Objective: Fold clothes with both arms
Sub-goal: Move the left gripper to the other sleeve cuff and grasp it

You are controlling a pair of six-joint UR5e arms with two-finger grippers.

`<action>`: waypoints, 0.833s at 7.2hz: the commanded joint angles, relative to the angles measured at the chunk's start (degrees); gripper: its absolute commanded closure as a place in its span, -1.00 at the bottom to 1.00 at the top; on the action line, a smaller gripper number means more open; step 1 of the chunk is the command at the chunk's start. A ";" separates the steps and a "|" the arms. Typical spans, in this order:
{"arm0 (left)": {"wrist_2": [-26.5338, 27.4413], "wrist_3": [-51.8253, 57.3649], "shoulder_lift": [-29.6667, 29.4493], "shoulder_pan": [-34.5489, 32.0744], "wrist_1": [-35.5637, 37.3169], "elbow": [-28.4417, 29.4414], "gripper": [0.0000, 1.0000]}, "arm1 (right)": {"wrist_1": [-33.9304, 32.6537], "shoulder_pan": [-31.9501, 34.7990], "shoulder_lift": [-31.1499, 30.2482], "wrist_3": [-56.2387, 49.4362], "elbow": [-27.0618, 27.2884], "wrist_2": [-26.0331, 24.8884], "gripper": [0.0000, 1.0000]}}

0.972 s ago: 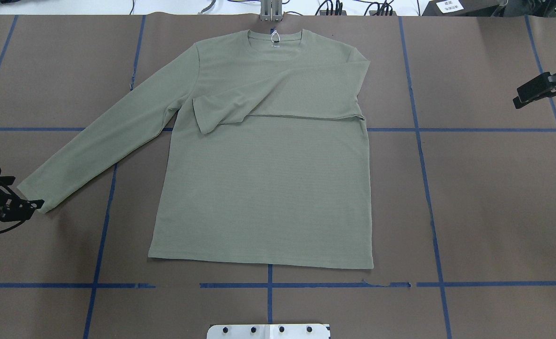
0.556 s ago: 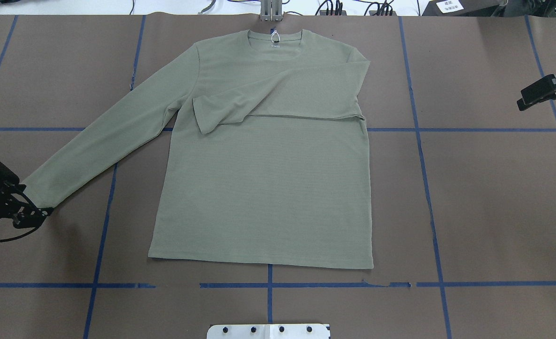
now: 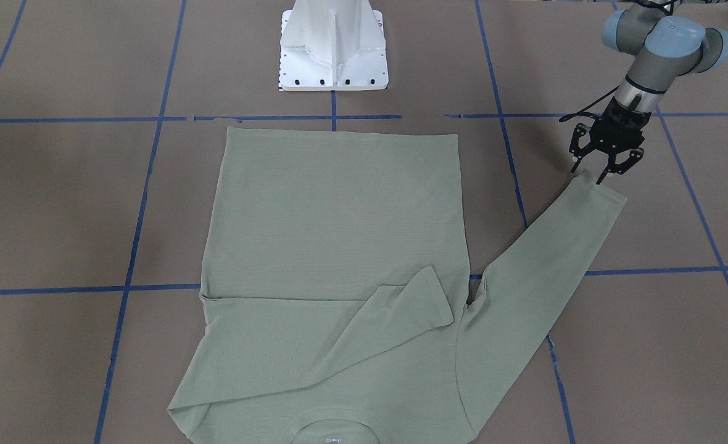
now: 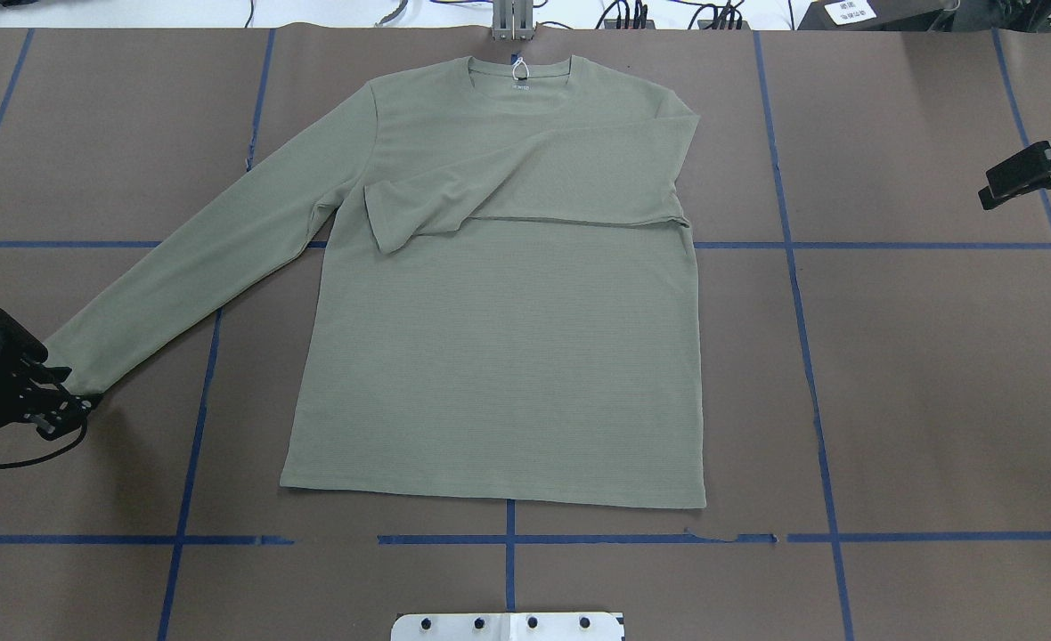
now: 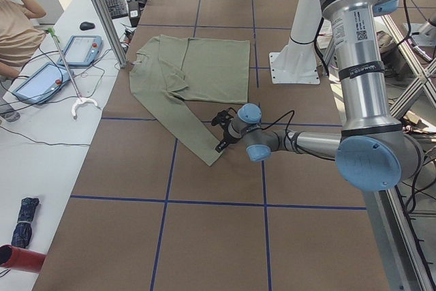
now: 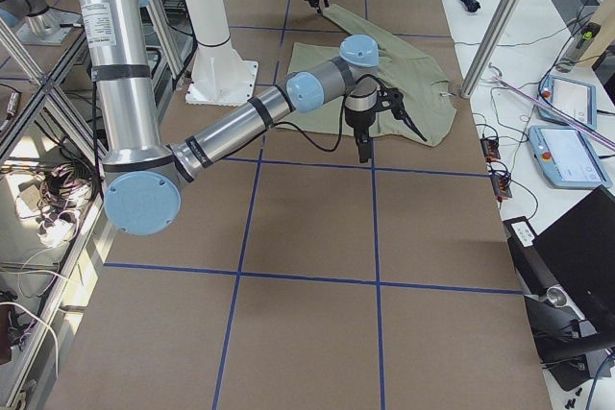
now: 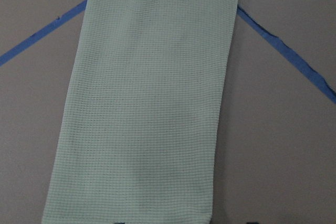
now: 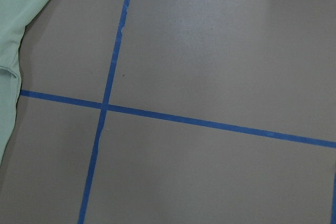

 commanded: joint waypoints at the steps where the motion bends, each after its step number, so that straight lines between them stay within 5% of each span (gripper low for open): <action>1: 0.11 0.00 -0.03 0.04 0.00 0.23 0.02 | 0.00 0.00 -0.28 0.00 0.00 -0.01 -1.00; 2: 0.11 0.00 -0.03 0.04 0.00 0.23 0.02 | 0.00 0.00 -0.28 0.00 0.00 -0.01 -1.00; 5: 0.20 -0.09 0.06 0.04 -0.26 0.31 1.00 | 0.00 -0.09 -0.28 0.00 -0.17 -0.01 -1.00; 6: 0.02 -0.09 0.06 -0.04 -0.44 0.23 1.00 | 0.00 0.00 -0.28 0.00 -0.17 -0.19 -1.00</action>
